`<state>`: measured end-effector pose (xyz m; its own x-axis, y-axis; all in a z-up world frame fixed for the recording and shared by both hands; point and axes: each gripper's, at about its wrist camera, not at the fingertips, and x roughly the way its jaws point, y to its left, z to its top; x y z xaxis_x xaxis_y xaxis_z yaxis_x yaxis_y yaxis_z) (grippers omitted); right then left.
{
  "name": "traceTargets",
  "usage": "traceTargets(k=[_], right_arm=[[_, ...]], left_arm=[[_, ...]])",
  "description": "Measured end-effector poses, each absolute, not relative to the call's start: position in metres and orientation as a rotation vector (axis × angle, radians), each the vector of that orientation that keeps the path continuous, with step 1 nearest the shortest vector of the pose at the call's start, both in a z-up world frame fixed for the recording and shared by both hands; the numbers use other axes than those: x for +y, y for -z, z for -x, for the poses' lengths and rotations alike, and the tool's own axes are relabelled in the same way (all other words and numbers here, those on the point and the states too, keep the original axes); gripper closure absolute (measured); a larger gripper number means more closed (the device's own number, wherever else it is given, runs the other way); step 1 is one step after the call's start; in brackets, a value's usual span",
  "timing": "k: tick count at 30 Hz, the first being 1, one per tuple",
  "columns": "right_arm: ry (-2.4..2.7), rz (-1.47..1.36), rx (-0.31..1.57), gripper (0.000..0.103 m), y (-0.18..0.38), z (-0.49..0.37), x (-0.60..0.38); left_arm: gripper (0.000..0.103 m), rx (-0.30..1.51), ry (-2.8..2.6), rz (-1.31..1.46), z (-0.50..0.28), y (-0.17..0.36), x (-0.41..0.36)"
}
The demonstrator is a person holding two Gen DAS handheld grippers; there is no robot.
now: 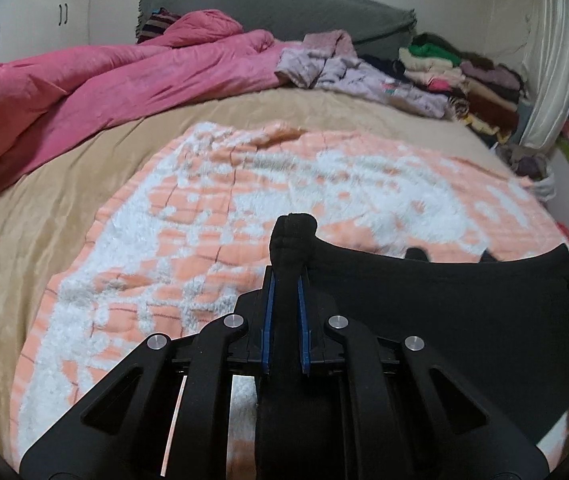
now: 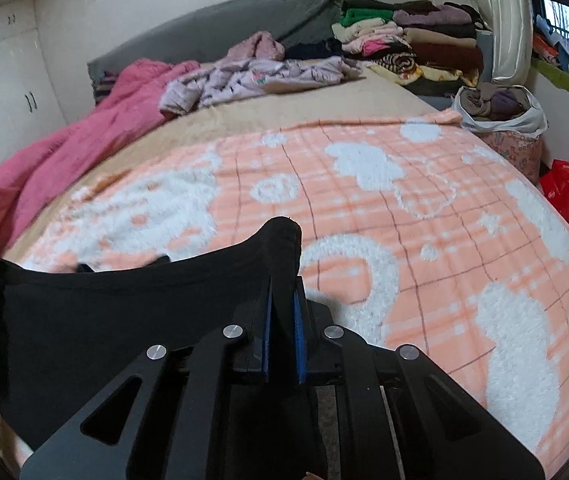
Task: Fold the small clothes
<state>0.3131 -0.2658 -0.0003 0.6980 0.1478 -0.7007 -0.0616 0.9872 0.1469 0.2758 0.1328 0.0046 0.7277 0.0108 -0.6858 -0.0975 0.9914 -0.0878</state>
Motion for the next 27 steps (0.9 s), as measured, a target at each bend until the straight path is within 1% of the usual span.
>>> traceTargets(k=[4,6,7,9,11,13,14,16,18,20,21,23,25,27], right_arm=[[-0.068,-0.07,0.838,0.094,0.023,-0.316,-0.262],[-0.053,-0.058,0.848,0.094,0.03,-0.314,-0.262],[-0.039,-0.05,0.851,0.091,0.032,-0.314,-0.263],[-0.018,-0.05,0.86,0.086,0.036,-0.314,-0.264],[-0.005,-0.058,0.863,0.082,0.037,-0.313,-0.267],[0.009,-0.06,0.864,0.074,0.036,-0.311,-0.268],[0.012,-0.066,0.861,0.073,0.034,-0.308,-0.27],[0.01,-0.086,0.852,0.068,0.029,-0.301,-0.273],[0.004,-0.08,0.827,0.061,0.02,-0.292,-0.273],[-0.015,-0.067,0.803,0.058,0.011,-0.28,-0.271],[-0.03,-0.063,0.791,0.054,0.006,-0.273,-0.269],[-0.06,-0.045,0.773,0.051,-0.003,-0.261,-0.263],[-0.099,-0.028,0.76,0.041,-0.01,-0.25,-0.256],[-0.13,-0.01,0.75,0.037,-0.015,-0.239,-0.247]], left_arm=[[0.098,0.825,-0.089,0.098,-0.281,0.023,0.134],[0.093,0.851,-0.098,0.083,-0.282,0.034,0.135],[0.091,0.85,-0.102,0.079,-0.281,0.036,0.136],[0.084,0.856,-0.108,0.06,-0.28,0.039,0.136],[0.081,0.855,-0.113,0.067,-0.279,0.039,0.137],[0.076,0.852,-0.123,0.082,-0.276,0.035,0.14],[0.073,0.851,-0.128,0.088,-0.273,0.032,0.141],[0.071,0.85,-0.133,0.098,-0.267,0.025,0.143],[0.063,0.834,-0.15,0.094,-0.259,0.017,0.143],[0.057,0.807,-0.15,0.096,-0.249,0.006,0.142],[0.054,0.799,-0.149,0.1,-0.246,0.002,0.141],[0.051,0.774,-0.141,0.103,-0.235,-0.008,0.137],[0.046,0.764,-0.125,0.104,-0.227,-0.016,0.131],[0.044,0.764,-0.105,0.108,-0.221,-0.019,0.124]])
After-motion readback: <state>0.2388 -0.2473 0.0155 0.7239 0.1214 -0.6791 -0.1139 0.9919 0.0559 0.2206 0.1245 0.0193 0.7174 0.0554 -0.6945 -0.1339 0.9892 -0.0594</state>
